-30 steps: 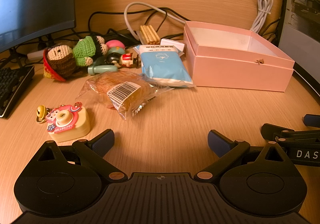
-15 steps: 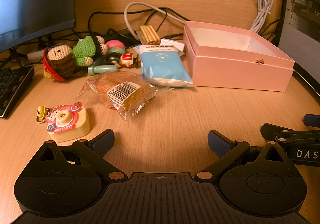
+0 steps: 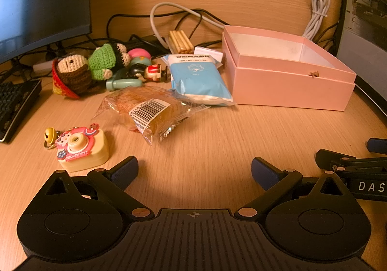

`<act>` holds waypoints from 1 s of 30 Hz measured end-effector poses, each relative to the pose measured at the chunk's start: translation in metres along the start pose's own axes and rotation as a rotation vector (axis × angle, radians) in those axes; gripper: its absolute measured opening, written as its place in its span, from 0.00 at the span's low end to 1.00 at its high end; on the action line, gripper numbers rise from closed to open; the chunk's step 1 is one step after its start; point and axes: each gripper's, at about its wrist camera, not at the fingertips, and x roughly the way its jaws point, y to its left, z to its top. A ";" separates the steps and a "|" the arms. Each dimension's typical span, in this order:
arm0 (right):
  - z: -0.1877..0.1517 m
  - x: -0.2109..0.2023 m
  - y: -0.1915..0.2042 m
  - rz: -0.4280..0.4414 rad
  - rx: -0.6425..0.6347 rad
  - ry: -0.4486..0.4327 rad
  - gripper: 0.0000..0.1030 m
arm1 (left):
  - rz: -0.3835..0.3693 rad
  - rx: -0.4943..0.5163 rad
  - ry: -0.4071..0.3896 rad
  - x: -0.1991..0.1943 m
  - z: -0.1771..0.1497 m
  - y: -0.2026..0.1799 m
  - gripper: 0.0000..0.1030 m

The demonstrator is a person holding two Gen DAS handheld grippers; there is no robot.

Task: Organize objects

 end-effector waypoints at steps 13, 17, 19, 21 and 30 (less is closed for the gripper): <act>0.003 -0.002 -0.003 0.021 -0.016 0.023 1.00 | 0.000 -0.001 0.000 0.000 0.000 0.000 0.99; 0.006 0.000 -0.001 0.027 -0.022 0.049 1.00 | 0.001 -0.001 0.000 0.000 0.000 0.000 0.99; 0.008 0.001 -0.001 0.028 -0.025 0.061 1.00 | 0.001 -0.001 0.000 0.000 0.000 0.000 0.99; 0.009 0.001 -0.002 0.027 -0.025 0.072 1.00 | 0.001 -0.002 0.001 0.000 0.000 0.000 0.99; 0.011 -0.005 -0.006 0.067 -0.020 0.126 1.00 | -0.074 -0.002 0.023 -0.027 0.009 0.026 0.76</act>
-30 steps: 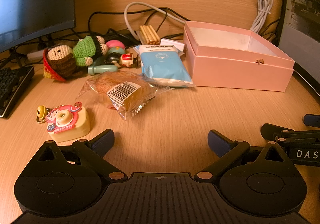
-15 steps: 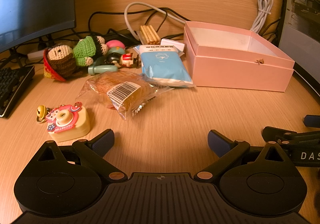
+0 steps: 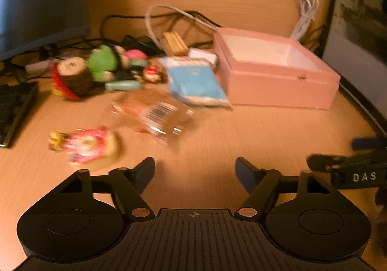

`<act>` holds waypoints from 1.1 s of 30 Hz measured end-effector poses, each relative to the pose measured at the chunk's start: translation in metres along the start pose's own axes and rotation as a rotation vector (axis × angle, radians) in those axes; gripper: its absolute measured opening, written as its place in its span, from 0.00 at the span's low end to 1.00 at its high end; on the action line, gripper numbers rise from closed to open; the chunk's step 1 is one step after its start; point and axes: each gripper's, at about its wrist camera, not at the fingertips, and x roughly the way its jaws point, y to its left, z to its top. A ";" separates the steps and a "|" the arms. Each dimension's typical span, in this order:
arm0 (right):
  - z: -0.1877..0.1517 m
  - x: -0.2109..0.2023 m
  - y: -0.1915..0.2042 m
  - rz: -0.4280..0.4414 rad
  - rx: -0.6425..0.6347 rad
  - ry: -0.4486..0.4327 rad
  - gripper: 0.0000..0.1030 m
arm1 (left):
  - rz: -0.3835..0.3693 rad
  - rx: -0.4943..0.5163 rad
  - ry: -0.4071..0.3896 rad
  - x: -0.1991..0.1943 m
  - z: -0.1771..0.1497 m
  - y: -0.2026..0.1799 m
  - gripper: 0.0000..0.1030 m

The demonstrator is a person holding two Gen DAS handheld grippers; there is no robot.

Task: Organize objects
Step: 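Grasp the wrapped bread roll with the left gripper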

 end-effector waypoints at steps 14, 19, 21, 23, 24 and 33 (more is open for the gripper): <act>0.002 -0.059 0.017 0.008 -0.025 -0.093 1.00 | 0.083 -0.320 0.195 0.076 0.080 0.049 0.69; 0.009 -0.061 0.017 -0.023 -0.048 -0.110 1.00 | 0.098 -0.239 0.164 0.076 0.084 0.047 0.57; 0.014 -0.058 0.019 -0.014 -0.066 -0.116 1.00 | 0.057 -0.273 0.157 0.067 0.082 0.056 0.57; 0.022 -0.052 0.029 0.000 -0.102 -0.126 1.00 | 0.010 -0.288 0.132 0.050 0.080 0.065 0.56; 0.026 -0.049 0.037 0.010 -0.119 -0.134 1.00 | -0.006 -0.282 0.116 0.040 0.080 0.069 0.56; 0.086 0.004 0.174 0.059 -0.432 -0.232 0.94 | -0.063 -0.217 0.052 -0.029 0.079 0.132 0.55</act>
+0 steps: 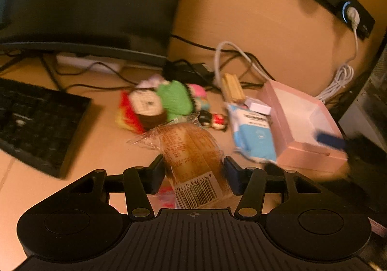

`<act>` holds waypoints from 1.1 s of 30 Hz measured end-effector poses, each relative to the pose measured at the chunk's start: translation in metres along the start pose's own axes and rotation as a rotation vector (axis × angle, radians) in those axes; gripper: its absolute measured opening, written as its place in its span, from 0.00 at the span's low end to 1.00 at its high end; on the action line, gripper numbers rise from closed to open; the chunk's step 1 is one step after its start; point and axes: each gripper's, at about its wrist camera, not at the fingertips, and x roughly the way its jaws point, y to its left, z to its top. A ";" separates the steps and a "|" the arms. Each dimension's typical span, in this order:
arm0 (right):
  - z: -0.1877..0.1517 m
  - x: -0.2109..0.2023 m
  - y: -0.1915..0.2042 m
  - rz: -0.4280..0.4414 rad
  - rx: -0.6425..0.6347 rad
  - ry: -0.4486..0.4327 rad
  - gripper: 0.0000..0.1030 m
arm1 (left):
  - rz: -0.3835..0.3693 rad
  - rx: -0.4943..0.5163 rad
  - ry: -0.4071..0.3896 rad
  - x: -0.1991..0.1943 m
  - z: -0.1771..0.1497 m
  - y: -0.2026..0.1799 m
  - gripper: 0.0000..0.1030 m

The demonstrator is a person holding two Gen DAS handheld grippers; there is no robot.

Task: Organize objects
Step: 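Grasp the wrapped bread roll with the left gripper, then carry the bread roll with the left gripper while the right gripper grasps the blue wipes packet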

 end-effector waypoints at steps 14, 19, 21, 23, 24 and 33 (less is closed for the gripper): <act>0.028 0.093 0.048 -0.091 -0.131 0.145 0.50 | 0.006 -0.168 -0.007 -0.012 -0.013 0.061 0.55; -0.002 0.048 0.043 0.016 -0.085 0.181 0.43 | -0.011 -0.198 0.011 -0.007 -0.016 0.048 0.55; -0.021 0.027 0.034 0.074 -0.019 0.235 0.38 | -0.025 -0.182 0.019 -0.003 -0.017 0.037 0.55; -0.039 0.006 0.021 0.106 0.029 0.232 0.38 | -0.043 -0.150 0.020 0.004 -0.020 0.027 0.55; -0.046 -0.006 0.015 0.105 0.044 0.215 0.39 | -0.032 -0.147 0.030 0.007 -0.021 0.023 0.55; -0.058 -0.042 -0.040 0.121 0.119 0.151 0.70 | 0.004 -0.164 0.042 0.001 -0.031 0.011 0.55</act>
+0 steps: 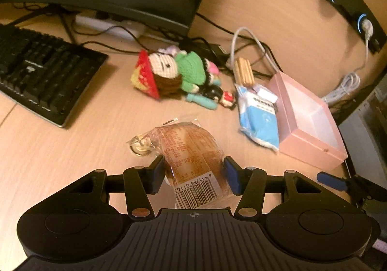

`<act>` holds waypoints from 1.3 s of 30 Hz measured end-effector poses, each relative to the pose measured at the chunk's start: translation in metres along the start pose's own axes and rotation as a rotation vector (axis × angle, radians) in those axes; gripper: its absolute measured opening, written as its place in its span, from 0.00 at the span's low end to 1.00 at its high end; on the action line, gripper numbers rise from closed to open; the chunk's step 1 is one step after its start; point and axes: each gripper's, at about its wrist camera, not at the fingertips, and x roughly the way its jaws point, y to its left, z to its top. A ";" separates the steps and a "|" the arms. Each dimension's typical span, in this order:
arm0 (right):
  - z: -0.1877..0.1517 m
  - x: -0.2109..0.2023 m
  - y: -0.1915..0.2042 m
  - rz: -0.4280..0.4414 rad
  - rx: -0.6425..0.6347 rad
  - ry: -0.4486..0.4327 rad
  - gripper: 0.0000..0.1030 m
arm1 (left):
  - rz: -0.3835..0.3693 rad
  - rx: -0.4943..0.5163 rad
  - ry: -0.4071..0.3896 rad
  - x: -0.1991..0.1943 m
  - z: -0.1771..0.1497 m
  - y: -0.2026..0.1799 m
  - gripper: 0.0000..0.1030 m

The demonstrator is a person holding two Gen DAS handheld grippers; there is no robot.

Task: Organize objects
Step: 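Carry the bread roll with the left gripper while the right gripper grasps the blue wipes packet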

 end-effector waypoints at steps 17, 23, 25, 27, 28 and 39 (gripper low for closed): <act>0.091 0.121 0.055 -0.331 -0.162 -0.085 0.72 | 0.030 -0.057 -0.022 -0.043 -0.018 0.042 0.55; 0.089 0.153 0.049 -0.344 -0.217 0.025 0.53 | 0.032 -0.055 -0.011 -0.041 -0.016 0.051 0.55; 0.079 0.140 0.054 -0.310 -0.219 0.027 0.52 | 0.020 -0.048 -0.005 -0.037 -0.015 0.050 0.55; 0.067 0.122 0.062 -0.273 -0.214 0.034 0.51 | 0.005 -0.040 0.004 -0.032 -0.013 0.047 0.55; 0.060 0.110 0.065 -0.253 -0.205 0.040 0.51 | -0.006 -0.033 0.007 -0.030 -0.013 0.045 0.55; 0.017 0.053 0.045 -0.102 0.003 0.099 0.75 | -0.067 0.079 0.077 -0.008 -0.016 0.015 0.55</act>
